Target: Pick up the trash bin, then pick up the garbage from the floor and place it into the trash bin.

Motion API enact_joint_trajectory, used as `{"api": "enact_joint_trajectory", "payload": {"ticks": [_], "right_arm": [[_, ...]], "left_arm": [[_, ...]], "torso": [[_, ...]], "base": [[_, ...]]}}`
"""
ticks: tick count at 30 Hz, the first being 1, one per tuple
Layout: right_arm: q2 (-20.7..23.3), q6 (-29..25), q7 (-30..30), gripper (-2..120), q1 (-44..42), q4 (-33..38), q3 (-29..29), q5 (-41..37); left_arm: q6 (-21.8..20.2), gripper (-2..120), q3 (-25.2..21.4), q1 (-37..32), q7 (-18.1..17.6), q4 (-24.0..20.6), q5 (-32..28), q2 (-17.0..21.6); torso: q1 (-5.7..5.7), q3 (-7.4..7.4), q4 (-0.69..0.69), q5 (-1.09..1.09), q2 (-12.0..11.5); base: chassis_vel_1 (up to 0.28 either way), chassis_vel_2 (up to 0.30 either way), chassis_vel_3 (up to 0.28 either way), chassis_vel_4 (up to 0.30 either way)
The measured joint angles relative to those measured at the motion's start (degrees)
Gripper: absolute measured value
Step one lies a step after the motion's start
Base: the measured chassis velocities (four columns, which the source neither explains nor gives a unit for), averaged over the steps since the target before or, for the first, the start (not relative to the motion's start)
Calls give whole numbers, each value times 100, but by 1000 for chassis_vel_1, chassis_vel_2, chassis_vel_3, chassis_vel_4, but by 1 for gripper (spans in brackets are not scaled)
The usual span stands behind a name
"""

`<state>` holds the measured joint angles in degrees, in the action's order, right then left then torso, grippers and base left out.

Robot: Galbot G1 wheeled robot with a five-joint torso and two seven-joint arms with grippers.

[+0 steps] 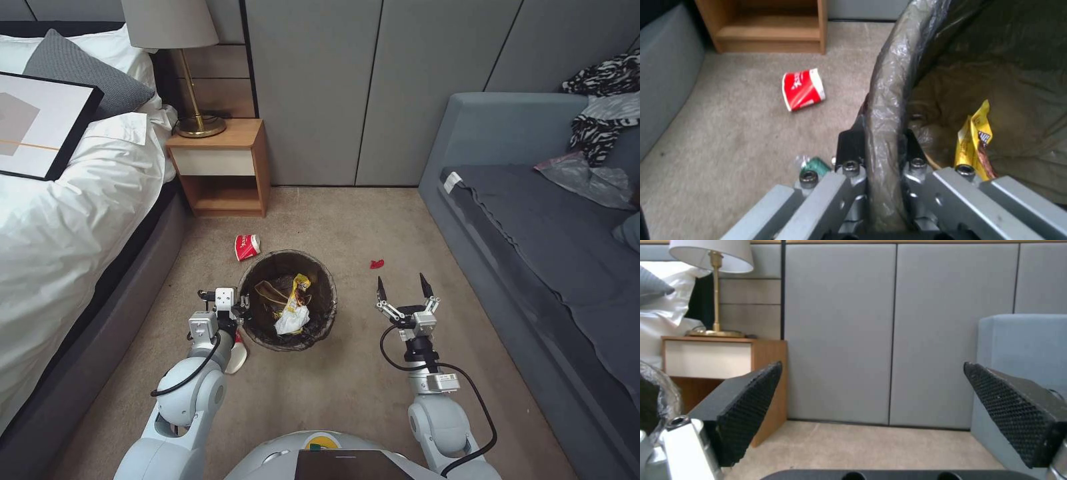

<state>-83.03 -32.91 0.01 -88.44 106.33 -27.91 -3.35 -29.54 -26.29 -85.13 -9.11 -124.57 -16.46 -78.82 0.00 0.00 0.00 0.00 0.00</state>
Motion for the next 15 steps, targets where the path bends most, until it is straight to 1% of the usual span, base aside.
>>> {"api": "enact_joint_trajectory", "payload": {"ticks": [6,10,11,12,14,15], "right_arm": [[-12,-14,1,97,11,-21,10,-10],[-13,-19,-2,97,13,-24,19,-31],[-13,-20,-10,97,13,-26,26,-38],[-13,-24,-13,97,14,-28,25,-39],[-12,-30,-19,97,14,-28,24,-46],[-12,-32,-36,97,14,-30,32,-81]], "left_arm": [[2,3,-8,2,0,7,-2,4],[2,3,-11,3,2,10,-5,5],[2,3,-12,5,2,10,-5,5],[2,3,-11,7,2,11,-5,4],[2,3,-9,9,4,10,-6,4],[2,3,-7,9,4,11,-7,4]], "torso": [[0,0,0,-1,0],[0,0,0,0,0],[0,0,2,0,0],[0,0,-1,0,0],[1,1,-2,-2,0],[0,0,-1,1,0]], "base": [[-218,241,229,-235],[-281,265,263,-269],[-320,298,297,-283],[-320,298,336,-320],[-322,309,336,-320],[-324,352,325,-344]]}}
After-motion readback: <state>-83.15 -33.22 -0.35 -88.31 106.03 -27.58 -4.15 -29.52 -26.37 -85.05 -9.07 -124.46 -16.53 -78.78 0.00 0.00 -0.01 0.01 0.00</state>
